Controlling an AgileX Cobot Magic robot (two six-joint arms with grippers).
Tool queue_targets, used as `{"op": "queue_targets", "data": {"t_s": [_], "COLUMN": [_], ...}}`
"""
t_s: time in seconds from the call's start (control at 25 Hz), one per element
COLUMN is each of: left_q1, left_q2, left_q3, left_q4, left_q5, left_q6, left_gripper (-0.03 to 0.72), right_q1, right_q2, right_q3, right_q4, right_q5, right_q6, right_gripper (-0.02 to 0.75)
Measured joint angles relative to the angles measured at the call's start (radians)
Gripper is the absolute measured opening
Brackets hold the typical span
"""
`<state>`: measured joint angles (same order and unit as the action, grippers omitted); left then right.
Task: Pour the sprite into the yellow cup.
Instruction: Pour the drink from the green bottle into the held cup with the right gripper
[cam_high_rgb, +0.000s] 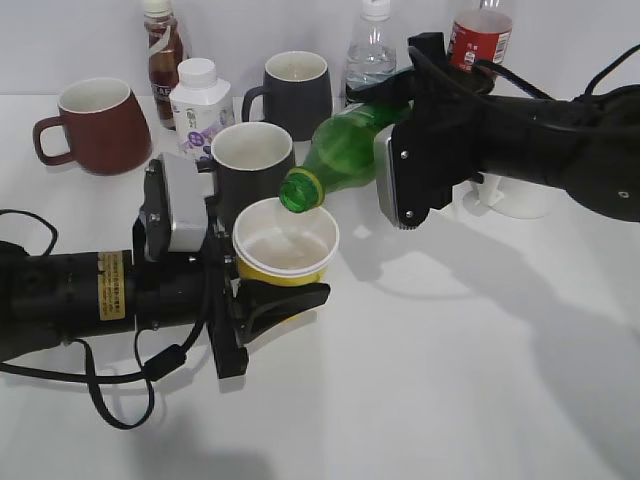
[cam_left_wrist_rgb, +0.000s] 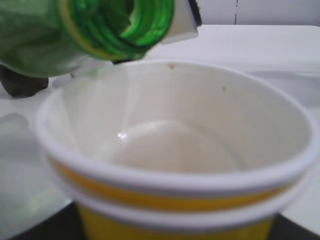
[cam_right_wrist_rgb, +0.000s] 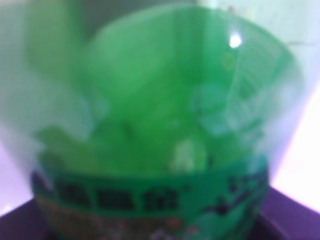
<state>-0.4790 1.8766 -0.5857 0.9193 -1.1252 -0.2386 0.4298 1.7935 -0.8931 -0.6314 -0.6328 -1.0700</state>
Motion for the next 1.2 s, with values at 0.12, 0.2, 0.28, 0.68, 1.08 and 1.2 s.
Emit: {"op": "queue_targets", "data": {"t_s": [0.12,0.2,0.28,0.68,1.08,1.2], "left_q1": [0.0,0.0,0.0,0.0,0.0,0.0], "left_q2": [0.0,0.0,0.0,0.0,0.0,0.0], "left_q3": [0.0,0.0,0.0,0.0,0.0,0.0], "left_q4": [0.008,0.016,0.022,0.038,0.043,0.044], "left_q5": [0.002,0.002,0.004,0.007,0.009,0.009], "left_q6": [0.0,0.0,0.0,0.0,0.0,0.0], "left_gripper": [0.367,0.367,0.367,0.367,0.367,0.367], "right_q1": [0.0,0.0,0.0,0.0,0.0,0.0], "right_q2": [0.0,0.0,0.0,0.0,0.0,0.0], "right_q3": [0.0,0.0,0.0,0.0,0.0,0.0], "right_q4": [0.0,0.0,0.001,0.038,0.043,0.043], "right_q5": [-0.001,-0.001,-0.001,-0.007,-0.017,-0.023], "right_q6": [-0.01,-0.016,-0.035,-0.096,-0.128,-0.134], "right_gripper": [0.427,0.427,0.427,0.427,0.427,0.427]}}
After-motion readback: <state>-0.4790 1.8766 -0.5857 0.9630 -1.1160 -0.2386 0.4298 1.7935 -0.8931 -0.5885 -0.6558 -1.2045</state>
